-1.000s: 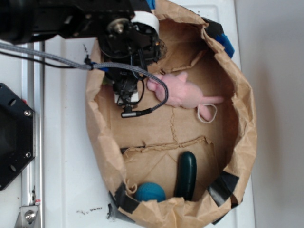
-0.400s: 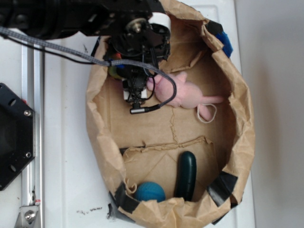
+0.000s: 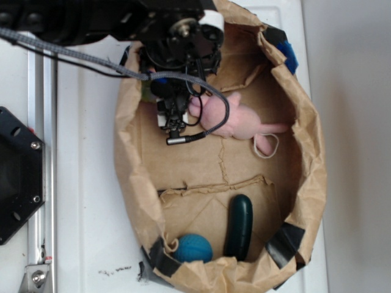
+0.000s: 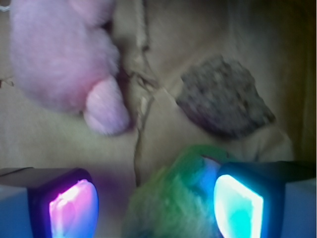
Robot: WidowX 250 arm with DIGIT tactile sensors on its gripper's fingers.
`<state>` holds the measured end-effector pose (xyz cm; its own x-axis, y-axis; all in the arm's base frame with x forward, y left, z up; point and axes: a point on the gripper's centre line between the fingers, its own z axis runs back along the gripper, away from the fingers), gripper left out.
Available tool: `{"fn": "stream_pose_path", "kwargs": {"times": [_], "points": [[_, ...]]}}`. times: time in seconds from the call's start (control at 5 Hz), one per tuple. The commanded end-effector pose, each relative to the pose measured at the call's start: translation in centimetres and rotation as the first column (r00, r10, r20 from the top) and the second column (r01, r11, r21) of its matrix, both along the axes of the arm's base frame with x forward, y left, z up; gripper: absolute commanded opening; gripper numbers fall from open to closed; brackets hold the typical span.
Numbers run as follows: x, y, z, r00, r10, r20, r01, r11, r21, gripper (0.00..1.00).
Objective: Grab the green animal.
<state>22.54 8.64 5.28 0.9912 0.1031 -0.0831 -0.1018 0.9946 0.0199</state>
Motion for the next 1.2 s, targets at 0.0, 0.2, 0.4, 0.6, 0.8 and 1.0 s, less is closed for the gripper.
{"fn": "stream_pose_path", "kwargs": {"times": [0.0, 0.2, 0.4, 0.6, 0.8, 1.0], "points": [[-0.8, 0.6, 2.4, 0.994, 0.108, 0.012, -0.108, 0.994, -0.002, 1.0], [-1.2, 0.9, 2.5, 0.984, 0.178, 0.034, -0.178, 0.984, 0.006, 1.0], [-1.6, 1.4, 1.5, 0.977, 0.211, 0.02, -0.212, 0.976, 0.044, 1.0], [-1.9, 1.3, 0.2, 0.981, 0.196, 0.003, -0.196, 0.977, 0.088, 1.0], [-1.5, 0.9, -0.6, 0.987, 0.162, -0.011, -0.159, 0.978, 0.134, 1.0], [-0.9, 0.8, -0.7, 0.986, 0.164, -0.022, -0.16, 0.979, 0.128, 1.0]]}}
